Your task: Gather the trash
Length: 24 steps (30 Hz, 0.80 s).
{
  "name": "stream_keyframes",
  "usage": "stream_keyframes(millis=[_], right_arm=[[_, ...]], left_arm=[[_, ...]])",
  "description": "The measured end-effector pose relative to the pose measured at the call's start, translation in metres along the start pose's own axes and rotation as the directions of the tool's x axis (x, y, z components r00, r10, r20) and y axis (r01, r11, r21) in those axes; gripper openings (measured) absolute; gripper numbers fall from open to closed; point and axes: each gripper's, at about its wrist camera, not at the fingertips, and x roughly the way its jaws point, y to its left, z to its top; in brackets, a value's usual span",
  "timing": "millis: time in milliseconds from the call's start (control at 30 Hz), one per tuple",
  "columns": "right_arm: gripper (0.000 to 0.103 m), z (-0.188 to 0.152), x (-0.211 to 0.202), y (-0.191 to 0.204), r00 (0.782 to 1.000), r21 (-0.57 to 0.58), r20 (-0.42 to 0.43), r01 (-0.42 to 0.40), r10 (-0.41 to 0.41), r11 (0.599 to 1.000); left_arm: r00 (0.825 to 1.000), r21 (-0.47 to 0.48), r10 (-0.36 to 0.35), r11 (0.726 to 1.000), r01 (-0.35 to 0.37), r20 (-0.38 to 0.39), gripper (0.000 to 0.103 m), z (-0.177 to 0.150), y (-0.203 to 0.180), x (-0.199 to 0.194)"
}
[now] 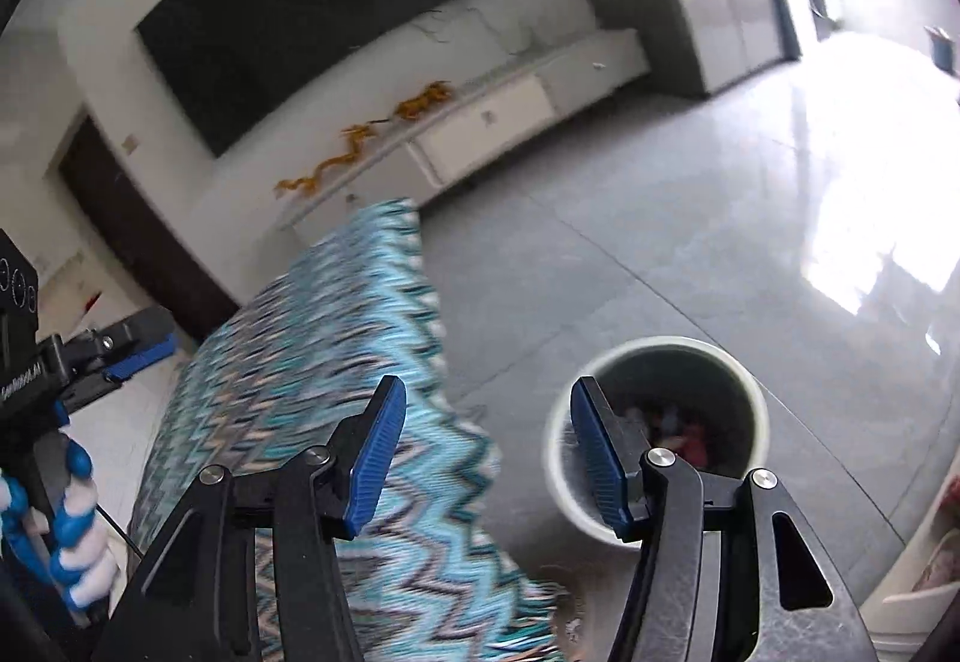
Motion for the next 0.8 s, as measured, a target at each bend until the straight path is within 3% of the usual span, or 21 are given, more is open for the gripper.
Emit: stream_keyframes(millis=[100, 200, 333, 433, 600, 800], right_arm=[[0.057, 0.002, -0.010, 0.034, 0.999, -0.059, 0.017, -0.040, 0.041, 0.997], [0.058, 0.001, -0.019, 0.063, 0.997, -0.104, 0.031, -0.070, 0.074, 0.992], [0.063, 0.002, -0.030, 0.104, 0.992, -0.168, 0.046, -0.108, 0.118, 0.980], [0.063, -0.001, -0.035, 0.123, 0.989, -0.197, 0.053, -0.124, 0.137, 0.973], [0.063, -0.001, -0.038, 0.155, 0.988, -0.253, 0.044, -0.132, 0.148, 0.958], [0.077, -0.003, -0.045, 0.188, 0.985, -0.299, 0.072, -0.129, 0.157, 0.946]], left_arm=[[0.990, -0.062, 0.096, 0.994, -0.090, 0.102, 0.063, -0.002, 0.043, -0.064], [0.968, -0.121, 0.177, 0.980, -0.157, 0.178, 0.064, -0.008, 0.081, -0.123], [0.920, -0.174, 0.293, 0.952, -0.253, 0.261, 0.064, -0.015, 0.128, -0.192], [0.873, -0.249, 0.391, 0.912, -0.326, 0.290, 0.064, -0.029, 0.170, -0.230], [0.848, -0.332, 0.449, 0.875, -0.353, 0.281, 0.064, -0.051, 0.209, -0.251], [0.828, -0.331, 0.484, 0.860, -0.389, 0.282, 0.068, -0.059, 0.204, -0.245]])
